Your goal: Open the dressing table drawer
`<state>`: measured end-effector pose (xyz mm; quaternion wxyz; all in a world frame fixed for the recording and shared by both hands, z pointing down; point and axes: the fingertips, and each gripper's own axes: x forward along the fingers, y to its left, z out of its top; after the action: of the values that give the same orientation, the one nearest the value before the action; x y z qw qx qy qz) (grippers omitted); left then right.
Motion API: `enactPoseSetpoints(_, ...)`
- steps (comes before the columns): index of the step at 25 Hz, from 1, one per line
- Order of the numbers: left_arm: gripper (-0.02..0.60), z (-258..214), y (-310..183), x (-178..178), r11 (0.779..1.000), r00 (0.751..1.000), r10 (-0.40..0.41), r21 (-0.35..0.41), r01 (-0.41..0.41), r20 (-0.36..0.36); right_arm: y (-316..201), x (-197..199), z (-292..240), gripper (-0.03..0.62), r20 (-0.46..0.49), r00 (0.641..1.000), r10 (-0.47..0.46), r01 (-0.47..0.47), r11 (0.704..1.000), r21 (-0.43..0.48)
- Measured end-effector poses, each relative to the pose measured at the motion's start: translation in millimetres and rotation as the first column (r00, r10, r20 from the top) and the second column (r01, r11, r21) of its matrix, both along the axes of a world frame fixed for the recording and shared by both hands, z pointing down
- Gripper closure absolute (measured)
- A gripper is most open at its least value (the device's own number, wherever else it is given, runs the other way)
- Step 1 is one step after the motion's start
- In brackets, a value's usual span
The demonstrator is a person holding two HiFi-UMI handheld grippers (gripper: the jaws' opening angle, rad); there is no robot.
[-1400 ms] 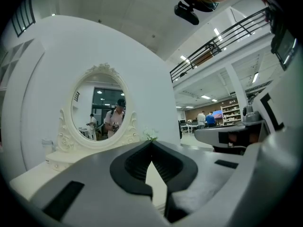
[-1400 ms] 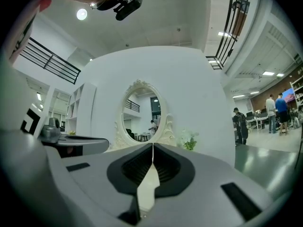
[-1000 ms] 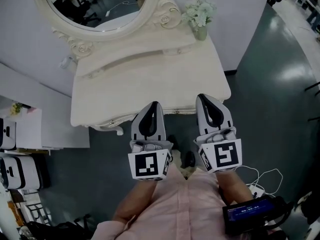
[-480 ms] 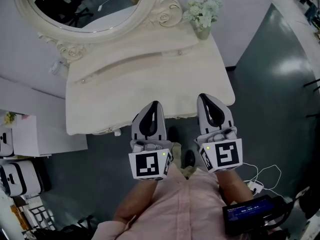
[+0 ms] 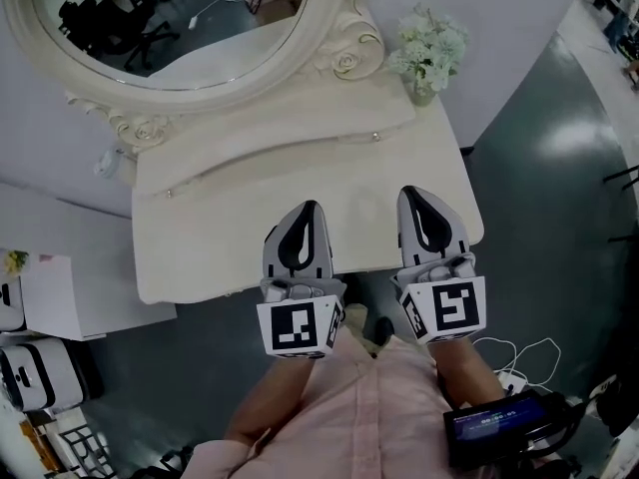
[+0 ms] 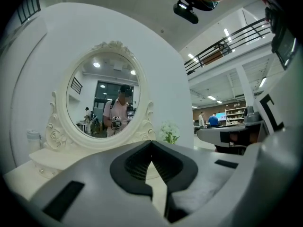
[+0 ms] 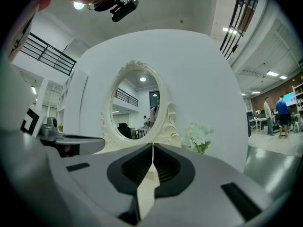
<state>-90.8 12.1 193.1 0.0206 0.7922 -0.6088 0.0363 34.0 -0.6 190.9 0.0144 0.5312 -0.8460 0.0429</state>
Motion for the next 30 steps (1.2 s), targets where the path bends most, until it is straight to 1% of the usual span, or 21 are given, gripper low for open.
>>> enactPoseSetpoints(7,0.560,-18.3,-39.6,-26.6,0.998,0.999,0.038,0.044,-0.037,-0.012,-33.6,-22.6,-17.8,0.574,-0.016,0.999,0.045,-0.044,0.998,0.038)
enactPoseSetpoints(11,0.560,-17.1,-58.4,-35.0,0.998,0.999,0.041,0.046,-0.040,-0.030,-44.5,-24.8,-16.9,0.574,-0.035,0.997,0.063,-0.061,0.997,0.040)
enactPoseSetpoints(15,0.560,-14.5,-70.3,-30.7,0.998,0.998,0.052,0.042,-0.050,-0.037,-54.4,-22.2,-16.5,0.574,-0.047,0.996,0.069,-0.068,0.997,0.039)
enactPoseSetpoints(24,0.560,-12.1,-94.4,-8.4,0.998,0.997,0.052,0.032,-0.050,-0.049,-83.5,-8.4,-14.3,0.574,-0.061,0.997,0.044,-0.043,0.999,0.024)
enactPoseSetpoints(30,0.560,2.8,-108.2,1.6,0.999,0.998,0.037,-0.004,-0.037,-0.050,-102.6,-0.5,5.5,0.574,-0.058,0.998,0.021,-0.023,0.999,-0.027)
